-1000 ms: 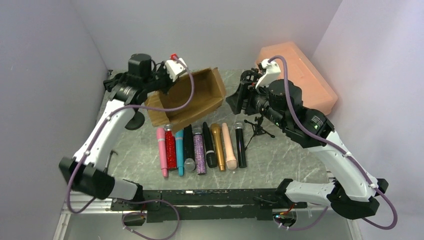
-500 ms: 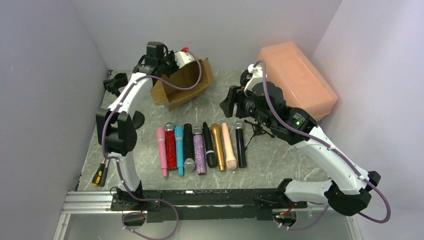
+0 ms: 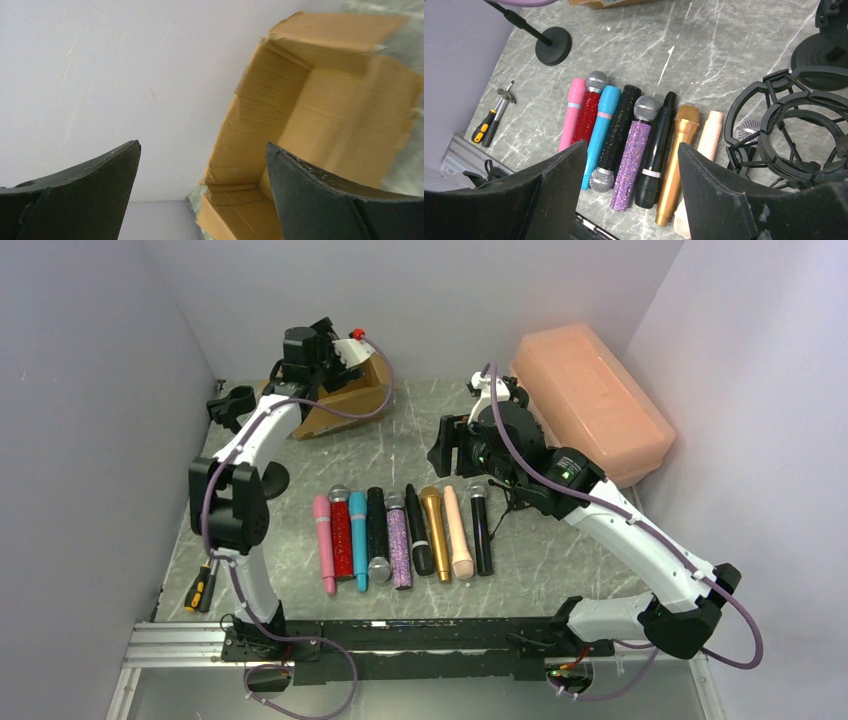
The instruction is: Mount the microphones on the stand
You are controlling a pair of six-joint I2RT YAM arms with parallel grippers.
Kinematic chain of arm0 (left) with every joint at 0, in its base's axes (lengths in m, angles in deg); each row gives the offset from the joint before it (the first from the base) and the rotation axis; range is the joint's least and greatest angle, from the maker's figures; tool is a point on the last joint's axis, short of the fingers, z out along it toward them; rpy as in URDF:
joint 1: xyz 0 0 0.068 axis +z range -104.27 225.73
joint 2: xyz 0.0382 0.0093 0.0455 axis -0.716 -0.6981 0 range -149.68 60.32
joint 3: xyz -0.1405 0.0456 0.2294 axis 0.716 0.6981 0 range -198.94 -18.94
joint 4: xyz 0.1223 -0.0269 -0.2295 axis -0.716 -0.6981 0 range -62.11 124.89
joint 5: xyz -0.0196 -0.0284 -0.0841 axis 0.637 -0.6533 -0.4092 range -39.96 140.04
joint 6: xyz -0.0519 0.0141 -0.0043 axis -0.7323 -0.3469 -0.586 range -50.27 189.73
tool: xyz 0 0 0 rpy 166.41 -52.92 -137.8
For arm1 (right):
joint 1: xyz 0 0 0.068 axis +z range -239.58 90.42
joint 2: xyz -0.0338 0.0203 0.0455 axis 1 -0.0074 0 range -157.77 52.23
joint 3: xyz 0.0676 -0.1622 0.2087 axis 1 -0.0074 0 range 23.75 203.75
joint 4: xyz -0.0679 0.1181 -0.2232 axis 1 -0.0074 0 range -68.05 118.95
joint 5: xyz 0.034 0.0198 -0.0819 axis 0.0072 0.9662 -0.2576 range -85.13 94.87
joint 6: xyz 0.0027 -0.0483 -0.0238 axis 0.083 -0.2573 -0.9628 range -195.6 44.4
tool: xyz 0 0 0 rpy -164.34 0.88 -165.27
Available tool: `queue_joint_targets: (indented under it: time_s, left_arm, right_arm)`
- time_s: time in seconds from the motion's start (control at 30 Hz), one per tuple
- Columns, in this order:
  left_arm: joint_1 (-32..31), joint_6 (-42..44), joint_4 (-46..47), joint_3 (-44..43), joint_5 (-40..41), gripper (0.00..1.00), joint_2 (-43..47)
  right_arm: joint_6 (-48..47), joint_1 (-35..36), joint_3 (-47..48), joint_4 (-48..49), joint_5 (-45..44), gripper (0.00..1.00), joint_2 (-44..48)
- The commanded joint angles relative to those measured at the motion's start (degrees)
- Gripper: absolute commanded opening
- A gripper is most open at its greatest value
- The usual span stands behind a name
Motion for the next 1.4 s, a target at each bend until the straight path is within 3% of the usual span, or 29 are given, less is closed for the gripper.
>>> queue_joint_targets:
  time_s: [0.0,0.2,0.33,0.43,0.57,0.73,0.87,1.1,1.37]
  left_arm:
    - [-2.3,-7.8,-8.6,1.0,-6.5,1.0,13.2]
    - [-4.4,-29.3,-30.2,2.5,-13.8,0.99,25.5]
    - [-3.8,-35.6,-42.6,-1.2,-13.5,0.99,33.1]
    - [1.2,-39.3,-48.1,-3.8,-14.1,0.99,38.0]
    - [13.9,-40.2,-52.5,-4.7,-16.7,0.99,43.1]
    - [31.4,-38.9,-48.2,3.8,-21.0,1.0,47.5]
    - [39.7,-41.0,-42.9,12.3,-22.1,1.0,46.5]
    - [40.6,-42.5,-24.8,31.0,-22.1,0.99,47.6]
    - [40.5,-47.5,-9.2,37.6,-26.8,0.99,42.6]
  right_arm:
    - [-0.1,-0.1,0.3,1.2,0.2,0.69,0.6]
    - [-0.1,0.0,-0.8,-1.0,0.8,0.67,0.8]
    - [-0.2,-0.1,-2.0,-0.2,2.4,0.68,1.0]
    - [-0.2,0.0,-0.7,-0.8,3.8,0.69,-1.5]
    - [1.3,0.9,0.0,-0.5,4.8,0.69,-5.3]
    - [1.9,3.0,0.4,0.3,4.0,0.7,-8.4]
    - [2.0,4.5,0.2,1.7,2.9,0.7,-9.2]
    - [2.2,5.6,-1.7,3.1,1.9,0.7,-8.5]
    - [2.2,5.6,-4.8,5.8,1.0,0.7,-6.8]
